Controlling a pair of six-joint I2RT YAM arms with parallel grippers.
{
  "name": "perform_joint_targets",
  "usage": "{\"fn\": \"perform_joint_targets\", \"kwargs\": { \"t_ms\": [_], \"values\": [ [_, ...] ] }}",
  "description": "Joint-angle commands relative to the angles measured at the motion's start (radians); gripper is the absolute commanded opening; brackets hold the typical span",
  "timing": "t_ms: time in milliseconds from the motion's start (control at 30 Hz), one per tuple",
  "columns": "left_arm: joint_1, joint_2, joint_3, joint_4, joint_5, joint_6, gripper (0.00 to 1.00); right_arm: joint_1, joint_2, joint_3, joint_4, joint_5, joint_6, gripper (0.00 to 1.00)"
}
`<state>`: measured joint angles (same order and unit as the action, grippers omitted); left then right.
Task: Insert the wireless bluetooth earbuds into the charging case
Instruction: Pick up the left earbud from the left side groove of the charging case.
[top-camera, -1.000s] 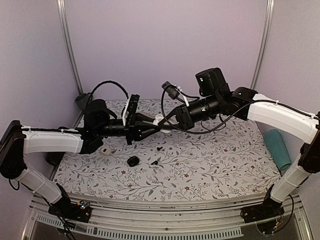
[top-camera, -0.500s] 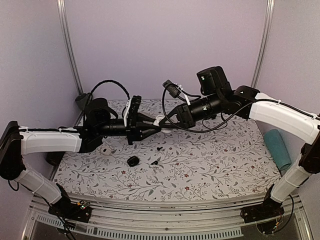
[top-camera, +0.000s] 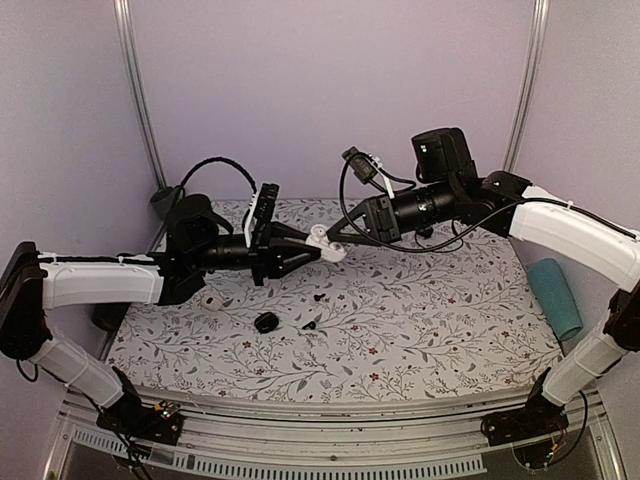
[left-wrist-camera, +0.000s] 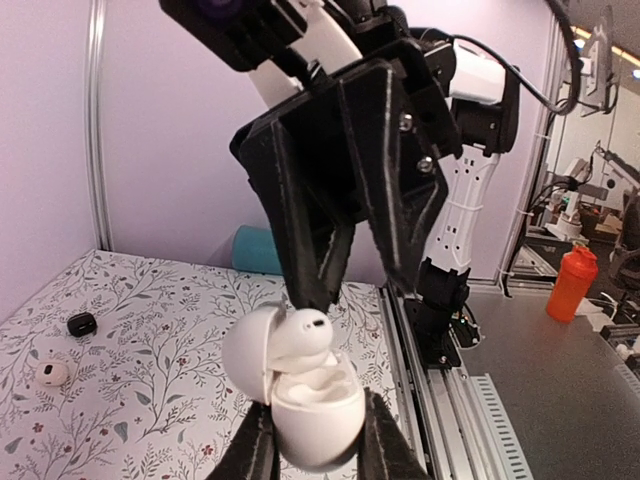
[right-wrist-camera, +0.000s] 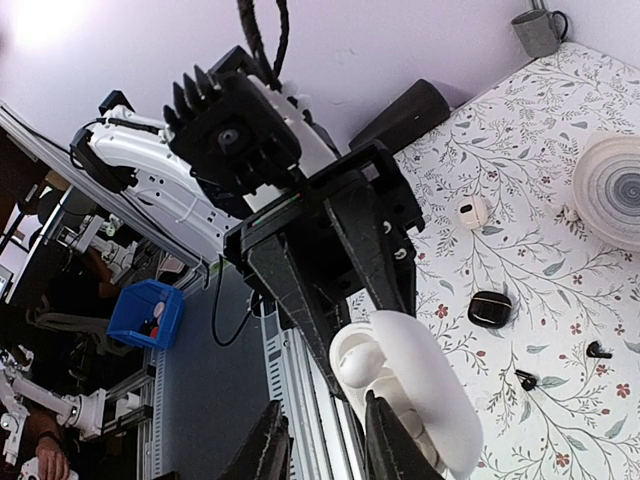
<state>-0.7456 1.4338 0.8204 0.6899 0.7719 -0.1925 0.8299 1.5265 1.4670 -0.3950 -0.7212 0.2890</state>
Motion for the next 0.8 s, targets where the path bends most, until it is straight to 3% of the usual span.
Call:
{"fn": "perform_joint_targets", "kwargs": {
  "t_ms": [0, 500, 767],
  "values": [
    [0.004, -0.006, 0.003, 0.046, 0.006, -0.005, 0.00, -0.018, -0.011, 0.002, 0.027, -0.007, 0.057, 0.28],
    [0.005, 0.034, 0.027, 0.056, -0.004, -0.064, 0.00, -0.016, 0.023, 0.027, -0.040, 0.062, 0.030, 0.23],
    [0.007, 0.135, 0.045, 0.062, -0.048, -0.138, 0.00, -0.010, 0.052, 0.005, -0.026, 0.151, 0.042, 0.29]
  ]
}}
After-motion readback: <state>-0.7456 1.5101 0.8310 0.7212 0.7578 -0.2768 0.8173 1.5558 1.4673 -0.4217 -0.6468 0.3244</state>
